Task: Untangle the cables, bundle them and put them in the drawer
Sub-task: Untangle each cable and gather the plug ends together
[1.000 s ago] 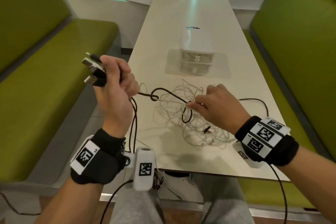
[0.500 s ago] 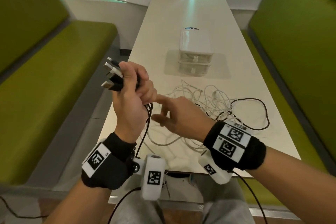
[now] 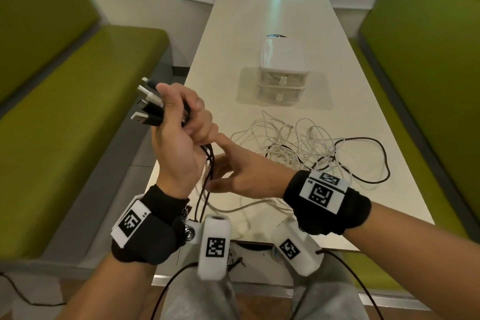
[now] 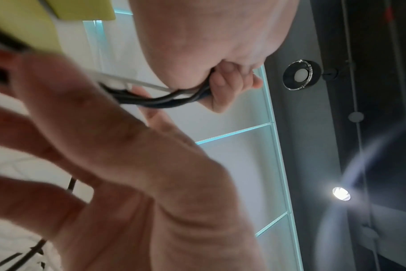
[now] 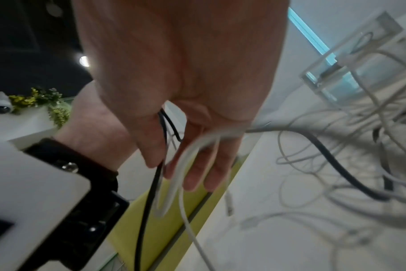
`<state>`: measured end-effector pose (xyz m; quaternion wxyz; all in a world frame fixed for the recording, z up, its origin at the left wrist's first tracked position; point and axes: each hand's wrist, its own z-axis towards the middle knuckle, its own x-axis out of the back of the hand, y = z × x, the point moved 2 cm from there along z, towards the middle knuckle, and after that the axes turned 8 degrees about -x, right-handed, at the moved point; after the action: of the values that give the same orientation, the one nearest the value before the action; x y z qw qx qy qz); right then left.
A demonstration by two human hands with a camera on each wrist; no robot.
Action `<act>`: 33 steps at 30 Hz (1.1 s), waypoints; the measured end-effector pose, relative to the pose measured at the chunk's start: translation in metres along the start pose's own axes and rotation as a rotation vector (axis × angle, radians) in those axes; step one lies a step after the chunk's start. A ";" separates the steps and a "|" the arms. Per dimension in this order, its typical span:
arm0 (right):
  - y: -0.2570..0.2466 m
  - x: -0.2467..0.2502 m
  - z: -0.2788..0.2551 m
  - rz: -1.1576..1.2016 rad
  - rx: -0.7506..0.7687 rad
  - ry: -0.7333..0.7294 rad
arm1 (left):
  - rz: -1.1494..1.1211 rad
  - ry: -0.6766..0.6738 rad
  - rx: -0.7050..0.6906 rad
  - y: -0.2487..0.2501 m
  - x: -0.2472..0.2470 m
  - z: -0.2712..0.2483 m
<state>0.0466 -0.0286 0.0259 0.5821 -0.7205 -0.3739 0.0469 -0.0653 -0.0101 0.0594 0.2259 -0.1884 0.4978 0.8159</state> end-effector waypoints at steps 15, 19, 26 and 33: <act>0.021 0.014 -0.012 0.453 -0.124 0.026 | 0.028 0.009 -0.036 -0.003 0.009 0.000; 0.026 0.016 -0.011 0.369 -0.059 0.105 | 0.043 0.020 -0.039 -0.003 0.013 0.001; 0.004 0.034 -0.031 0.150 0.122 0.261 | 0.163 -0.009 -0.050 -0.009 0.014 0.001; -0.027 0.061 -0.052 0.228 0.393 0.351 | 0.229 0.013 -0.003 -0.020 0.007 -0.002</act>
<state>0.1032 -0.0328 0.0889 0.7574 -0.6283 -0.1679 0.0580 -0.0599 -0.0025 0.0396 0.1275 -0.1359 0.5163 0.8359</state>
